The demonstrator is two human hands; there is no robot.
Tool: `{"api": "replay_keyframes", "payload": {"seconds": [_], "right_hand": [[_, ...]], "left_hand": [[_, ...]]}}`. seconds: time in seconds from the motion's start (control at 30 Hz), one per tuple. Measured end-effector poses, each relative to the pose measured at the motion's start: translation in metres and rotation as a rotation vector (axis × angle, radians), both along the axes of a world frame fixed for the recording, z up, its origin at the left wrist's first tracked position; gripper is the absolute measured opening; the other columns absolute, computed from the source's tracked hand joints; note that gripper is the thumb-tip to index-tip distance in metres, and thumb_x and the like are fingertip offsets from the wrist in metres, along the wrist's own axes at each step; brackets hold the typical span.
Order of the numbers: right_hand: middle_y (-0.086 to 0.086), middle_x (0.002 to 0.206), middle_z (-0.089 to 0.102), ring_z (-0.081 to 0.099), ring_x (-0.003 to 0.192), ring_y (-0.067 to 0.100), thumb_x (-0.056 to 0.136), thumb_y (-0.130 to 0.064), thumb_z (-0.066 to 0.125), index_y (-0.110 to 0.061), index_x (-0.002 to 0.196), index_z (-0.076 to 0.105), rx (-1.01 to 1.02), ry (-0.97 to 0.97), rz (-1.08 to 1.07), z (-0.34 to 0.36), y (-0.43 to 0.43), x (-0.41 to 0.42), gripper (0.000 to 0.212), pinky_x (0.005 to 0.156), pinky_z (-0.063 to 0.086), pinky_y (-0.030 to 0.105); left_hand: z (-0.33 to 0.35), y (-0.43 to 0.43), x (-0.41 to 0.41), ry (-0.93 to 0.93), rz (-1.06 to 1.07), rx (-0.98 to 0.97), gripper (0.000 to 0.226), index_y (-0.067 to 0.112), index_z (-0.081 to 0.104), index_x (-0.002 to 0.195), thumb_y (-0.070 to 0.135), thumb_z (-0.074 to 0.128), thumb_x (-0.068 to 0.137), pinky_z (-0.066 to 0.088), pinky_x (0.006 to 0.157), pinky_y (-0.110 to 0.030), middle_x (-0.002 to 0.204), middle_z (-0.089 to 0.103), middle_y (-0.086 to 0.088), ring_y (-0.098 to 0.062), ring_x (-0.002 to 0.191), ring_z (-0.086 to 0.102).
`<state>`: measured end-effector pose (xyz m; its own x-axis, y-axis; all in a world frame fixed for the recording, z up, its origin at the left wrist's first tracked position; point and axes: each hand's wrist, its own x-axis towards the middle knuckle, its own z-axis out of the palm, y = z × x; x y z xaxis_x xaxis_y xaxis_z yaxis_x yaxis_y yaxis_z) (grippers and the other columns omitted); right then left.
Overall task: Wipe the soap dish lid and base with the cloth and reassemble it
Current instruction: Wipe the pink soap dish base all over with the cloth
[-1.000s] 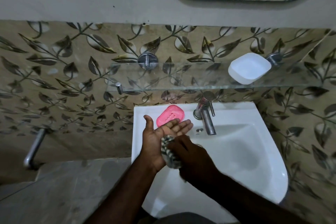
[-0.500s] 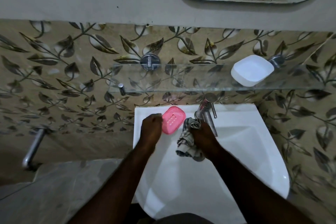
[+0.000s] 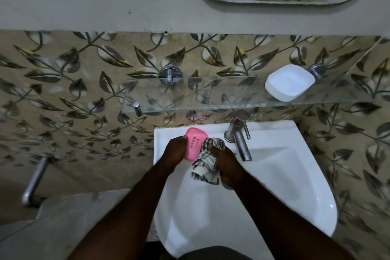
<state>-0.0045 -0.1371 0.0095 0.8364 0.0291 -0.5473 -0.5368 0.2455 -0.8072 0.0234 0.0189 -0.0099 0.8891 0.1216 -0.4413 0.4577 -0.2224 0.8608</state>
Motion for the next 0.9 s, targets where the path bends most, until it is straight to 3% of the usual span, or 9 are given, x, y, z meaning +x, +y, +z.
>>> {"api": "replay_keyframes", "payload": {"seconds": [0.13, 0.27, 0.33, 0.4, 0.6, 0.7, 0.77, 0.83, 0.9], "right_hand": [[0.025, 0.114, 0.068, 0.064, 0.108, 0.042, 0.098, -0.012, 0.054, 0.002, 0.120, 0.060, 0.004, -0.029, 0.048, 0.012, -0.010, -0.017, 0.027, 0.094, 0.049, 0.061], [0.019, 0.103, 0.071, 0.068, 0.094, 0.034, 0.096, -0.012, 0.056, 0.000, 0.116, 0.061, 0.054, -0.106, 0.058, 0.033, -0.017, -0.035, 0.024, 0.086, 0.056, 0.050], [0.017, 0.104, 0.072, 0.069, 0.096, 0.033, 0.095, -0.012, 0.057, -0.002, 0.114, 0.063, 0.053, -0.138, 0.074, 0.043, -0.020, -0.043, 0.022, 0.086, 0.056, 0.048], [0.017, 0.107, 0.072, 0.069, 0.099, 0.032, 0.095, -0.011, 0.058, -0.003, 0.114, 0.064, 0.019, -0.153, 0.089, 0.050, -0.021, -0.048, 0.021, 0.088, 0.056, 0.046], [0.010, 0.102, 0.075, 0.071, 0.099, 0.027, 0.095, -0.014, 0.061, -0.010, 0.108, 0.067, -0.170, -0.222, 0.250, 0.068, -0.024, -0.063, 0.015, 0.089, 0.056, 0.044], [0.012, 0.098, 0.075, 0.071, 0.093, 0.029, 0.089, -0.016, 0.067, -0.008, 0.105, 0.069, -0.163, -0.277, 0.247, 0.081, -0.041, -0.066, 0.018, 0.086, 0.056, 0.045], [0.019, 0.098, 0.074, 0.070, 0.088, 0.036, 0.087, -0.016, 0.067, -0.006, 0.104, 0.070, -0.105, -0.284, 0.165, 0.092, -0.055, -0.068, 0.020, 0.080, 0.058, 0.049], [0.025, 0.096, 0.071, 0.068, 0.079, 0.037, 0.089, -0.012, 0.064, -0.002, 0.105, 0.068, -0.036, -0.238, 0.076, 0.102, -0.069, -0.069, 0.019, 0.066, 0.059, 0.047], [0.030, 0.097, 0.068, 0.066, 0.078, 0.037, 0.087, -0.011, 0.066, 0.002, 0.109, 0.064, 0.026, -0.180, 0.029, 0.108, -0.078, -0.069, 0.026, 0.061, 0.059, 0.044]], "left_hand": [[0.008, 0.001, -0.012, -0.014, 0.106, -0.182, 0.042, 0.004, 0.065, 0.088, 0.036, 0.043, 0.102, 0.044, 0.071, -0.034, 0.085, 0.064, -0.017, -0.025, 0.076, 0.059], [0.024, 0.003, -0.033, 0.011, 0.046, -0.557, 0.040, 0.006, 0.062, 0.117, 0.040, 0.048, 0.100, 0.054, 0.082, -0.046, 0.111, 0.070, -0.020, -0.034, 0.097, 0.068], [0.028, 0.003, -0.044, 0.061, -0.019, -0.746, 0.052, 0.005, 0.054, 0.131, 0.042, 0.055, 0.094, 0.051, 0.095, -0.054, 0.126, 0.063, -0.024, -0.040, 0.115, 0.060], [0.033, -0.002, -0.053, 0.120, -0.034, -0.855, 0.063, 0.003, 0.052, 0.135, 0.047, 0.055, 0.089, 0.045, 0.103, -0.053, 0.131, 0.058, -0.025, -0.041, 0.120, 0.056], [0.038, -0.020, -0.070, 0.180, 0.029, -0.934, 0.062, 0.009, 0.067, 0.117, 0.055, 0.045, 0.080, 0.046, 0.092, -0.043, 0.113, 0.061, -0.020, -0.033, 0.100, 0.059], [0.040, -0.018, -0.077, 0.178, 0.049, -1.107, 0.058, 0.015, 0.074, 0.107, 0.057, 0.046, 0.078, 0.044, 0.088, -0.043, 0.112, 0.062, -0.015, -0.031, 0.095, 0.060], [0.042, -0.017, -0.083, 0.168, 0.040, -1.238, 0.062, 0.011, 0.068, 0.119, 0.056, 0.041, 0.084, 0.046, 0.089, -0.046, 0.121, 0.062, -0.017, -0.033, 0.101, 0.062], [0.046, -0.019, -0.088, 0.129, 0.017, -1.331, 0.070, 0.006, 0.050, 0.139, 0.055, 0.035, 0.092, 0.047, 0.092, -0.050, 0.141, 0.049, -0.022, -0.037, 0.117, 0.056], [0.047, -0.024, -0.092, 0.118, 0.008, -1.356, 0.076, 0.004, 0.040, 0.145, 0.058, 0.034, 0.093, 0.047, 0.094, -0.051, 0.149, 0.040, -0.023, -0.039, 0.123, 0.052]]}}
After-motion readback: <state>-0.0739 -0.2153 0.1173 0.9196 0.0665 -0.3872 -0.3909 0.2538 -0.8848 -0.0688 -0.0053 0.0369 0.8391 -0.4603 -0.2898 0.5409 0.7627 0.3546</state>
